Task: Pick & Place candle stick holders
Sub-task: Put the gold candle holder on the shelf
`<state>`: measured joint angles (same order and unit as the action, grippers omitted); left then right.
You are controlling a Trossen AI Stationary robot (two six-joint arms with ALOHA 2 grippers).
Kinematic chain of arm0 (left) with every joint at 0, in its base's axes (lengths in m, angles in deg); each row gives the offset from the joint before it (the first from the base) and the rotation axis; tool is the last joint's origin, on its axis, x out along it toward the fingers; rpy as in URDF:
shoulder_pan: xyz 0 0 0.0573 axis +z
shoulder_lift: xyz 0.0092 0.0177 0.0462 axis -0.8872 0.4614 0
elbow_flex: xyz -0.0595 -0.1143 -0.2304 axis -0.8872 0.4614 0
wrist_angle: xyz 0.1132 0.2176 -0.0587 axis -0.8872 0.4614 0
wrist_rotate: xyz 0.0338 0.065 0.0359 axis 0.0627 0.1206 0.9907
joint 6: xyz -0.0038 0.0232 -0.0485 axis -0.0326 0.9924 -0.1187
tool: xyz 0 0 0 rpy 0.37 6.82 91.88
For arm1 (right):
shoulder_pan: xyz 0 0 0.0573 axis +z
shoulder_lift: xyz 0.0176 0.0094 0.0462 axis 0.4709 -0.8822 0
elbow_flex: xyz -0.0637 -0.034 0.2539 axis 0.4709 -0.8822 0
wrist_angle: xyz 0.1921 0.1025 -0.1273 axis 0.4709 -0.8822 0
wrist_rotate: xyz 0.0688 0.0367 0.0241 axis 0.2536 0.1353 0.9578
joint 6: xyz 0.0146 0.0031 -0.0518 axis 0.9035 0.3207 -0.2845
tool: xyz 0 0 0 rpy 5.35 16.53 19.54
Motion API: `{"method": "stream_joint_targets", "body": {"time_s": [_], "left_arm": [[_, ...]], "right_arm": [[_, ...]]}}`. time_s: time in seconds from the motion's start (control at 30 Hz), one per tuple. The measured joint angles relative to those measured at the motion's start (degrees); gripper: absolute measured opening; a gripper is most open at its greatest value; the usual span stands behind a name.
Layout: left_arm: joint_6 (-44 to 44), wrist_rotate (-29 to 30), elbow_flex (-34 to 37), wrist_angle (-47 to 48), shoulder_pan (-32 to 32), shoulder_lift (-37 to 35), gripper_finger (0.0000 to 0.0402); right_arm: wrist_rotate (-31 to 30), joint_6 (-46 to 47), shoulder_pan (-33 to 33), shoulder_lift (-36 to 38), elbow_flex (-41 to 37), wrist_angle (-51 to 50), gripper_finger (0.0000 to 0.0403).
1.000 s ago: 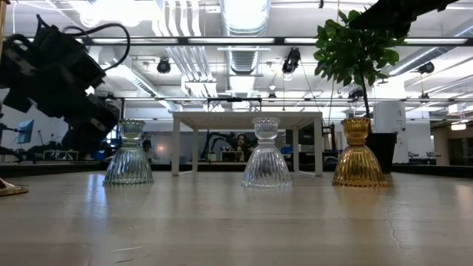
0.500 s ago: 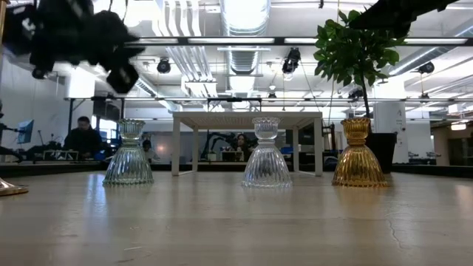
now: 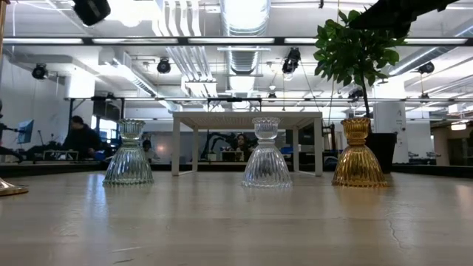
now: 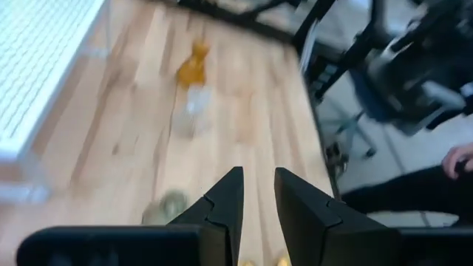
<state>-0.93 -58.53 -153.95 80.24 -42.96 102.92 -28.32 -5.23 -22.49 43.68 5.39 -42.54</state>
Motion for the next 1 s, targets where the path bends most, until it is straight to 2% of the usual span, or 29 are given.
{"method": "stream_joint_targets", "body": {"time_s": [0.13,0.27,0.4,0.57,0.7,0.8,1.0], "left_arm": [[-3.21,1.84,-6.22,11.98,-1.81,1.78,0.0083],[-8.07,4.22,-7.16,19.19,-3.8,1.96,0.0083],[-13.65,6.2,-6.38,23.06,-6.46,1.62,0.0079],[-21.13,9.43,-6.0,23.25,-12.83,1.33,0.006],[-29.52,12.65,-6.0,19.81,-21.77,1.93,0.004],[-34.55,15.26,-6.17,14.99,-31.67,3.52,0.0025],[-39.47,28.88,-8.88,14.19,-51.86,10.08,0.0005]], "right_arm": [[0.0,0.0,0.0,0.0,0.0,-0.02,0.0008],[0.0,0.0,-0.01,-0.01,0.0,-0.02,0.0008],[0.01,0.0,-0.01,0.0,0.0,-0.01,0.0008],[0.01,0.0,0.0,0.0,0.0,-0.01,0.0008],[0.01,0.0,-0.01,0.0,0.0,-0.01,0.0008],[0.02,0.0,0.0,-0.02,0.0,-0.02,0.0008],[0.02,0.0,0.0,-0.02,0.0,0.0,0.0008]]}}
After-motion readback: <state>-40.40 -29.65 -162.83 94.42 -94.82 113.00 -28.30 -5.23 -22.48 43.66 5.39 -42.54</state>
